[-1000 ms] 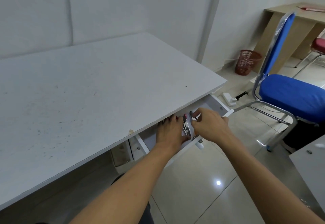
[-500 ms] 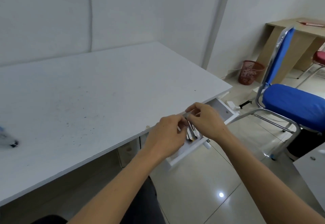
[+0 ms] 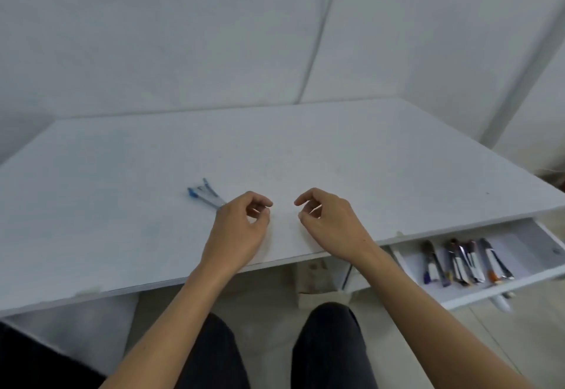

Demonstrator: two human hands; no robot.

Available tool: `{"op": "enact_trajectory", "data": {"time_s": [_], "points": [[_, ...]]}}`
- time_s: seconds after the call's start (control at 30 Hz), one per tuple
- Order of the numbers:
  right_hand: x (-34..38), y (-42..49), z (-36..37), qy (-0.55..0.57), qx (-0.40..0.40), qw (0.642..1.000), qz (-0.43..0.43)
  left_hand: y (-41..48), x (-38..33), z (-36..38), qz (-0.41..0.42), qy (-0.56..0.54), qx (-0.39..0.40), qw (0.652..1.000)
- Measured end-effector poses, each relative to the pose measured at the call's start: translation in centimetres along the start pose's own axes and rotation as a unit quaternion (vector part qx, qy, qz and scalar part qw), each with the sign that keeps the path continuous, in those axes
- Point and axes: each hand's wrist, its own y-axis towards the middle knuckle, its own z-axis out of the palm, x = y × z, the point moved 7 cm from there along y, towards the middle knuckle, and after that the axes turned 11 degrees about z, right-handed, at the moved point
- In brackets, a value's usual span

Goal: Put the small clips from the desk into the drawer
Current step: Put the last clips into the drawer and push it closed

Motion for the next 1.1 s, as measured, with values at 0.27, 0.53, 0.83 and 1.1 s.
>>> {"op": "enact_trajectory", "data": {"time_s": [0.27, 0.53, 0.83, 1.1], "points": [[6.8, 2.0, 9.1, -0.104, 0.027, 0.992, -0.068, -1.7, 7.0, -7.3, -0.092, 0.022, -0.048, 0.994], [11.5, 4.2, 13.7, -0.219, 0.002, 0.957, -0.191, -1.2, 9.2, -8.1, -0.120, 0.028, -0.046, 0.991], [6.0, 4.3, 7.2, -0.085, 0.017, 0.996, -0.035, 0.0, 7.3, -3.8, -0.095, 0.062, 0.008, 0.994], [-3.5, -1.5, -3.8, 0.482, 0.112, 0.858, 0.137, 2.1, -1.2, 8.3, -0.009, 0.004, 0.106, 0.994]]}}
